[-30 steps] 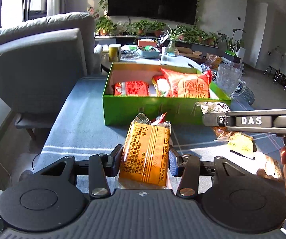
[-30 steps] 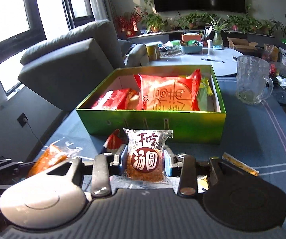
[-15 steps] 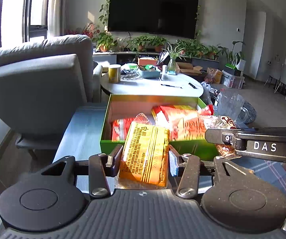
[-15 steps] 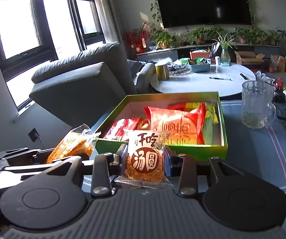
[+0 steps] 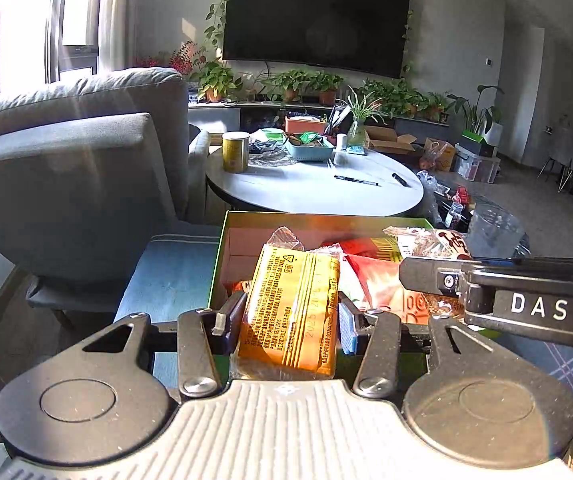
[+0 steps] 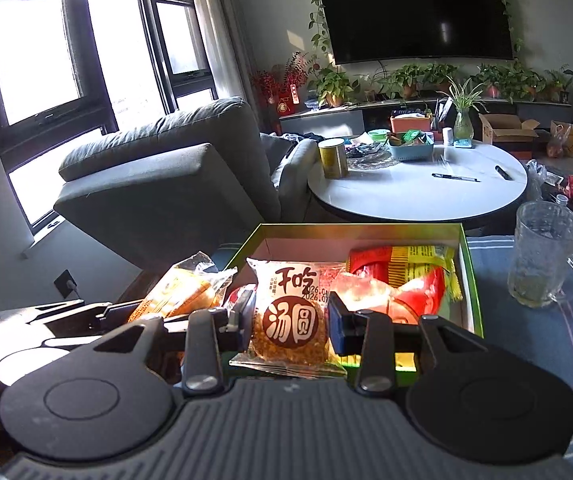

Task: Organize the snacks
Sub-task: 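Lower both packets into the green box and open both grippers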

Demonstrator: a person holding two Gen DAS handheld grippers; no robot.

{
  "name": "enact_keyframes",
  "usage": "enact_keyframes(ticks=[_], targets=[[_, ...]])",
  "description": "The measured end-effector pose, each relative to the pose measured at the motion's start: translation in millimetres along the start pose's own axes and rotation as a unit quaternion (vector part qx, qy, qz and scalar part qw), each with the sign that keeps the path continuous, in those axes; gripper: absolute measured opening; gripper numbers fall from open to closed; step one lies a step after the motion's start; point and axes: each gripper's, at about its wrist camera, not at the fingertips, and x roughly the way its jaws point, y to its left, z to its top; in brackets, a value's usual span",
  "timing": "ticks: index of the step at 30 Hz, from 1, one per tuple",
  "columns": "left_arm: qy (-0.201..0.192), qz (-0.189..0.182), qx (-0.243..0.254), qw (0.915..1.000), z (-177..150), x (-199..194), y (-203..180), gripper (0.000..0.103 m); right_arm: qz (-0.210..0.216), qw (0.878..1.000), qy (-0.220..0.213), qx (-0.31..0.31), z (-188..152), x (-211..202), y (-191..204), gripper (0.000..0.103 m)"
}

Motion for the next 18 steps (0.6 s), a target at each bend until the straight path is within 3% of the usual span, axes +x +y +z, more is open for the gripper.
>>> enact_keyframes(ticks=[13, 18], targets=[[0.01, 0.0, -0.001, 0.9999, 30, 88, 22, 0.043, -0.019, 1.0, 0.011, 0.003, 24, 65, -9, 0.066], [0.029, 0.0, 0.011, 0.9995, 37, 125, 28, 0.043, -0.035, 0.999, 0.02, -0.034, 37, 93, -9, 0.066]])
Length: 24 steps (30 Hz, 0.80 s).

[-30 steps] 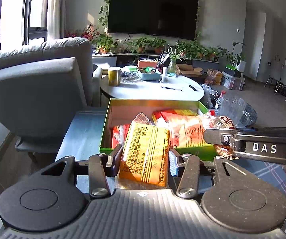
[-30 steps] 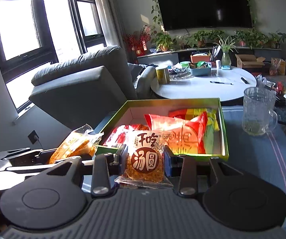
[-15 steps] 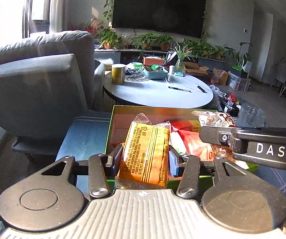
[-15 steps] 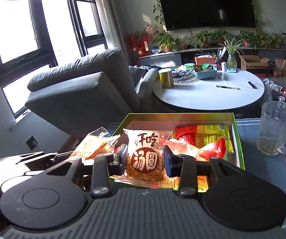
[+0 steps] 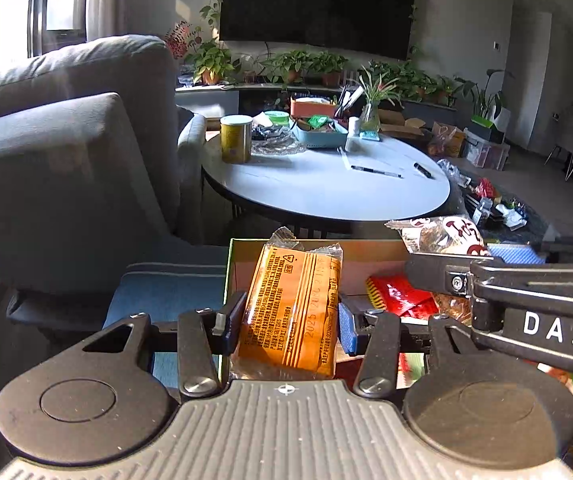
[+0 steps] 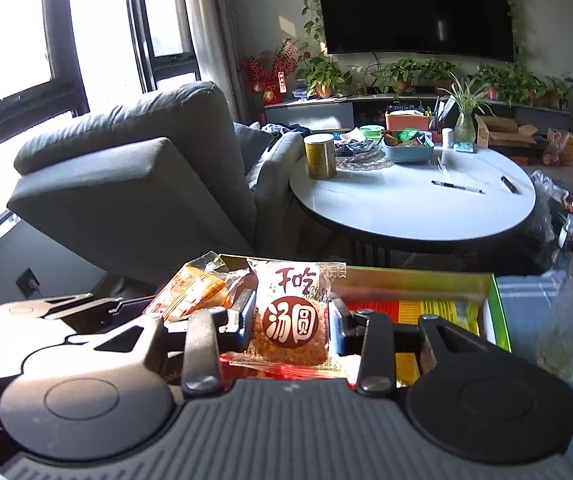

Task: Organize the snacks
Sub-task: 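Lower both packets into the green box and open both grippers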

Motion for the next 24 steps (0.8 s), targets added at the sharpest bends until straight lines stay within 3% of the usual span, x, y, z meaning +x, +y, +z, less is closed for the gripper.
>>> enact_keyframes(ticks=[9, 24], targets=[[0.014, -0.009, 0.02, 0.9997, 2, 30, 0, 0.042, -0.017, 0.999, 0.017, -0.03, -2, 30, -1, 0.066], [-0.018, -0.008, 0.007, 0.9998, -3, 3, 8, 0.046, -0.017, 1.0, 0.013, -0.008, -3, 29, 0, 0.073]])
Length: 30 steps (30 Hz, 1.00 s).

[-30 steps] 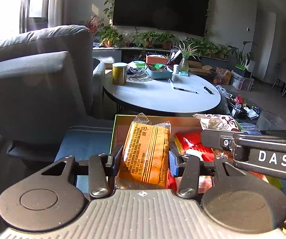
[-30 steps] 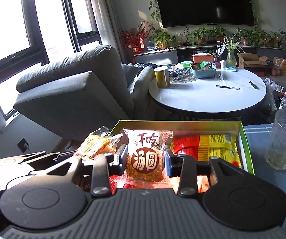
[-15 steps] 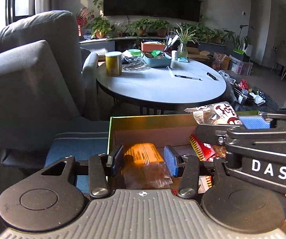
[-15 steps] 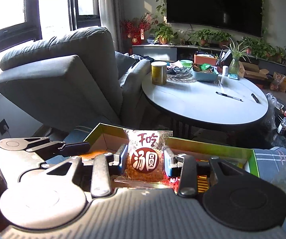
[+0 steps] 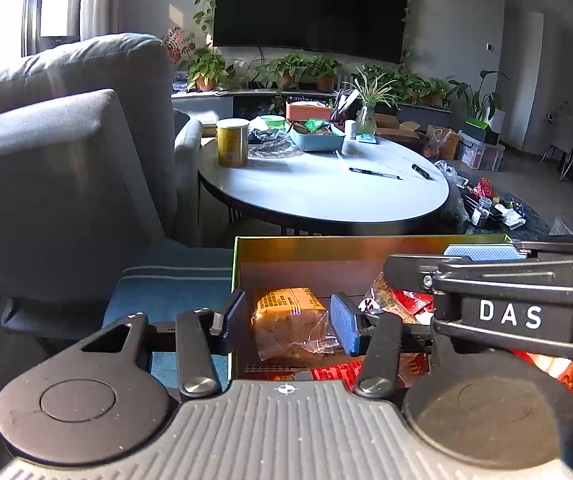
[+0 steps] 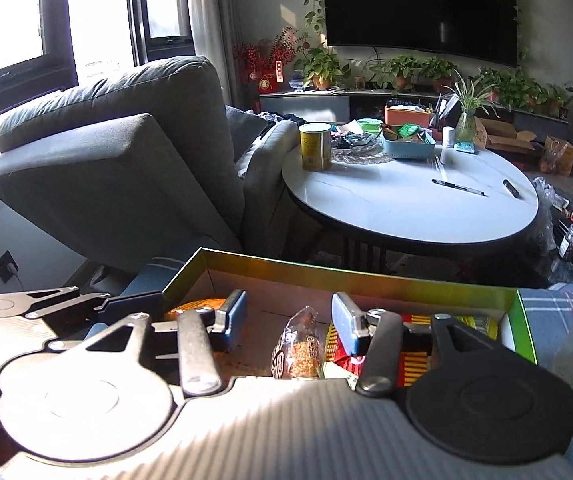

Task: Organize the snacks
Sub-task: 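Lower both packets into the green box and open both grippers, then move both grippers back to the packets on the cloth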

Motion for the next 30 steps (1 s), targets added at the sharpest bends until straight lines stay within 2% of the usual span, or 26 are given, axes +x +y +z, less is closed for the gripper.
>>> enact_keyframes(ticks=[2, 11, 18, 25, 26, 30], targets=[[-0.006, 0.004, 0.001, 1.0, -1, -7, -1, 0.049, 0.0, 1.0, 0.0, 0.008, 0, -5, -2, 0.073], [-0.005, 0.02, 0.0, 0.9998, -7, -38, -7, 0.049, -0.001, 1.0, -0.009, 0.011, -3, -35, -2, 0.074], [-0.015, 0.013, 0.011, 0.9997, -15, -78, -23, 0.051, 0.005, 1.0, -0.027, 0.013, -7, -72, -4, 0.074], [-0.008, -0.011, 0.005, 0.9999, -48, -114, -39, 0.056, 0.001, 0.999, -0.045, 0.016, -23, -115, -11, 0.074], [-0.003, -0.015, 0.006, 0.9999, -54, -116, -41, 0.059, -0.001, 0.999, -0.044, 0.018, -26, -119, -13, 0.074], [0.034, -0.02, 0.028, 0.9988, -82, -110, -53, 0.06, -0.005, 0.999, -0.039, 0.027, -43, -131, -20, 0.074]])
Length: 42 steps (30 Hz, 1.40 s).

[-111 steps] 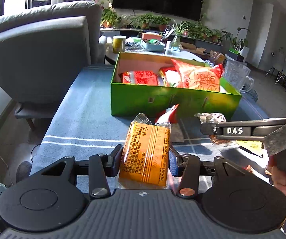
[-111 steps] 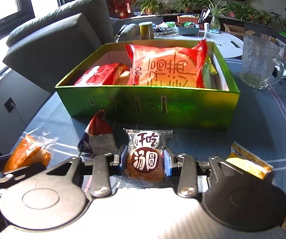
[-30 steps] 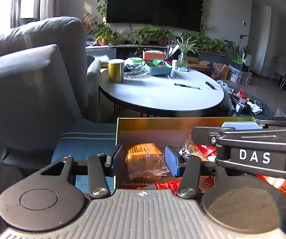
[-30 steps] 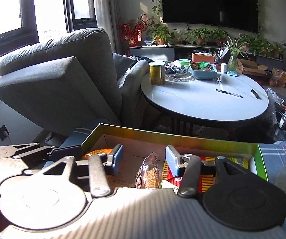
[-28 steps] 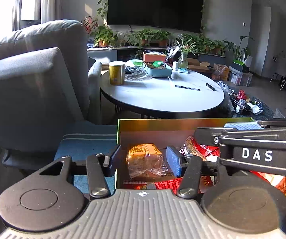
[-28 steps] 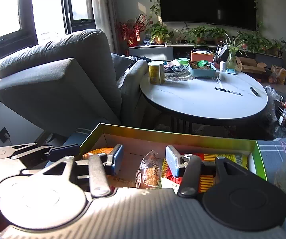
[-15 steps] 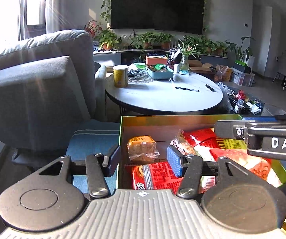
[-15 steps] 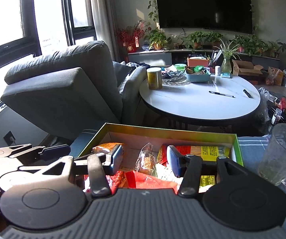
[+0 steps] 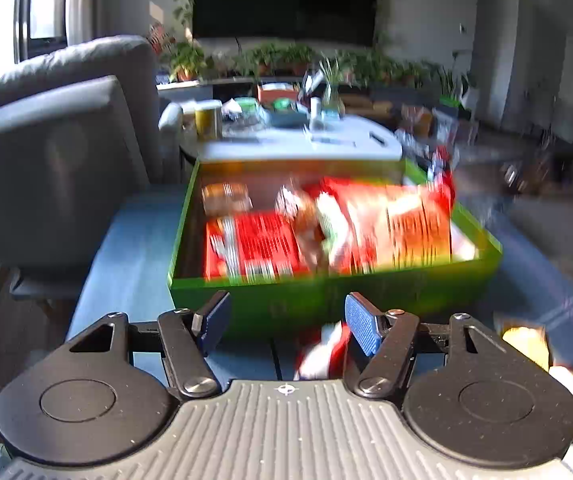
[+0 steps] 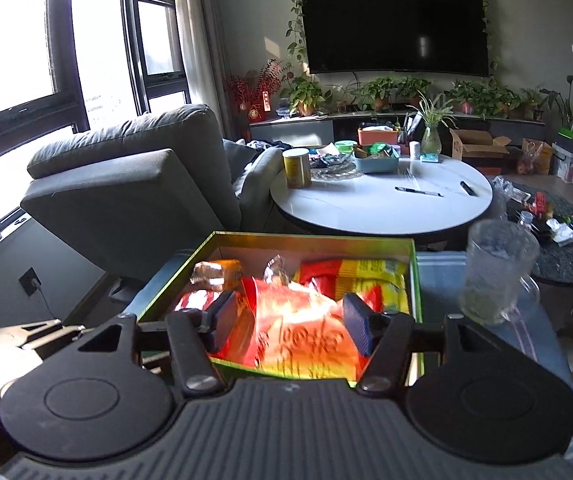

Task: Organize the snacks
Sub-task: 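Move both grippers back to the packets on the cloth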

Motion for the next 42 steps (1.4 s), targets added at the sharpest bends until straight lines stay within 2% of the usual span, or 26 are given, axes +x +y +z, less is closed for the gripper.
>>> enact_keyframes(ticks=[3, 7, 10, 12, 16, 27, 36, 42], targets=[[0.027, 0.003, 0.01, 0.9996, -13, 15, -9, 0.06, -0.006, 1.0, 0.006, 0.011, -12, -8, -6, 0.074], [0.044, 0.0, 0.011, 0.999, -21, 32, -16, 0.059, -0.006, 0.999, 0.022, 0.026, -28, -15, -11, 0.074], [0.051, -0.011, -0.002, 0.9986, -22, 39, -16, 0.04, -0.005, 0.999, 0.032, 0.025, -38, -20, -12, 0.074], [0.053, -0.014, -0.007, 0.9985, -20, 39, -16, 0.036, -0.003, 0.999, 0.039, 0.027, -44, -22, -13, 0.074], [0.048, -0.008, 0.006, 0.9988, -24, 34, -21, 0.035, -0.001, 0.998, 0.05, 0.036, -55, -23, -17, 0.074], [0.03, -0.007, -0.004, 0.9995, -39, -2, -17, 0.035, 0.006, 0.994, 0.095, 0.05, -87, -25, -21, 0.074], [0.008, -0.006, -0.027, 0.9996, -49, -45, -9, 0.035, 0.002, 0.994, 0.093, 0.059, -97, -41, -17, 0.074], [0.006, -0.021, -0.046, 0.9987, -60, -67, -9, 0.035, -0.003, 0.994, 0.101, 0.052, -110, -52, -7, 0.076]])
